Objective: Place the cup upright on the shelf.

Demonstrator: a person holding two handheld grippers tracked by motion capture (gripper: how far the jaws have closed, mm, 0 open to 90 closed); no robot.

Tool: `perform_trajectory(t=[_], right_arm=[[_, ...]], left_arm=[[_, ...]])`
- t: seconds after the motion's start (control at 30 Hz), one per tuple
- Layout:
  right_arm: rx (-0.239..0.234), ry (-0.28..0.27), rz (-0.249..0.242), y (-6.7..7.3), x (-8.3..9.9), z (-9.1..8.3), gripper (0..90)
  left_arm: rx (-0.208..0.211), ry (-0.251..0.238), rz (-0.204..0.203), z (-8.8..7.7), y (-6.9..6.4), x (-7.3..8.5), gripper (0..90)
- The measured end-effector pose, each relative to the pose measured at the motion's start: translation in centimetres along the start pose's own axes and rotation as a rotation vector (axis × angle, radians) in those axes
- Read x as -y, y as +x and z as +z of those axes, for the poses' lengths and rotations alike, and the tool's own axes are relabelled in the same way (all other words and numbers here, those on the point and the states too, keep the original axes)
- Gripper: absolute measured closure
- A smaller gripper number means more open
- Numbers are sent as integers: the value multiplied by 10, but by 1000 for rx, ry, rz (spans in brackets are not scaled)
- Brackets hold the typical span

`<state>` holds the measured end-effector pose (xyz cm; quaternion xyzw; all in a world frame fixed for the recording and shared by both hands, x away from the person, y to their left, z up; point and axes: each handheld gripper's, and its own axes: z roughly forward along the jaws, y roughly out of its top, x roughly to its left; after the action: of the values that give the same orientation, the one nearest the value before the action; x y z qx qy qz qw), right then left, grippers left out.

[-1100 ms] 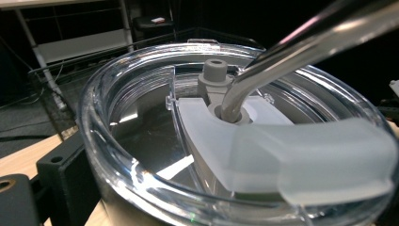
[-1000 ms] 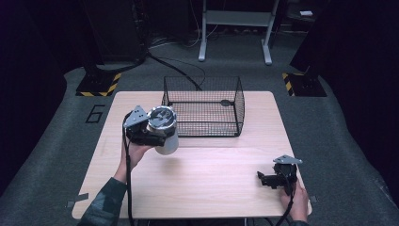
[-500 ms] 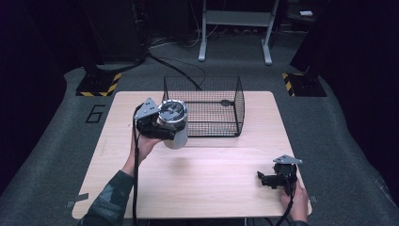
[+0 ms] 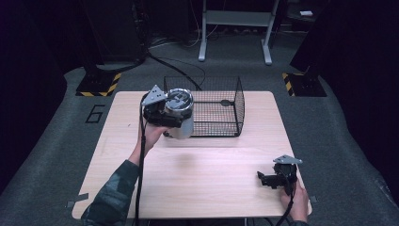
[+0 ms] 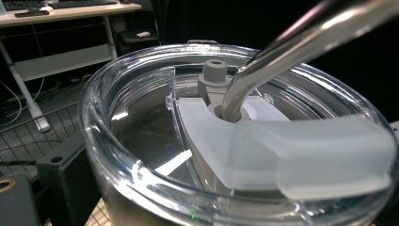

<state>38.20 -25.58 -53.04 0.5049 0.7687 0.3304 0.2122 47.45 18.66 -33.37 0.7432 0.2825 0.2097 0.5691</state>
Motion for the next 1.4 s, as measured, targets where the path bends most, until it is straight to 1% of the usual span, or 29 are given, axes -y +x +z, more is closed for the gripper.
perform_trajectory(t=[0.03,0.13,0.23,0.37,0.57,0.6,0.63,0.73,0.9,0.93,0.97,1.07,1.1,1.2,1.37,1.4], right_arm=[[0,0,0,0,0,0,0],[0,0,-1,0,0,0,0],[0,0,-1,0,0,0,0],[0,0,0,0,0,0,0],[0,0,-1,0,0,0,0],[0,0,-1,0,0,0,0],[0,0,-1,0,0,0,0],[0,0,-1,0,0,0,0],[0,0,-1,0,0,0,0],[0,0,-1,0,0,0,0],[0,0,-1,0,0,0,0],[-1,-1,6,0,0,0,0],[0,-1,6,0,0,0,0],[-2,2,5,0,0,0,0],[-4,1,1,0,0,0,0],[-3,2,0,0,0,0,0]], left_arm=[[0,-4,-5,2,0,-1,31],[-9,-10,1,6,2,-6,31],[-14,-12,-2,12,4,-11,31],[-14,-17,-29,20,11,-15,31],[-34,-15,-47,32,21,-21,31],[-41,-17,-49,34,22,-21,31],[-47,-16,-42,36,23,-21,31],[-46,-20,-53,42,27,-21,31],[-67,-17,-61,55,33,-23,31],[-69,-12,-64,57,33,-24,31],[-76,-5,-56,60,35,-24,31],[-85,4,-61,67,36,-24,31],[-89,8,-55,68,37,-24,31],[-103,11,-61,77,40,-24,31],[-123,22,-68,87,44,-23,31],[-126,19,-80,90,45,-22,31]])
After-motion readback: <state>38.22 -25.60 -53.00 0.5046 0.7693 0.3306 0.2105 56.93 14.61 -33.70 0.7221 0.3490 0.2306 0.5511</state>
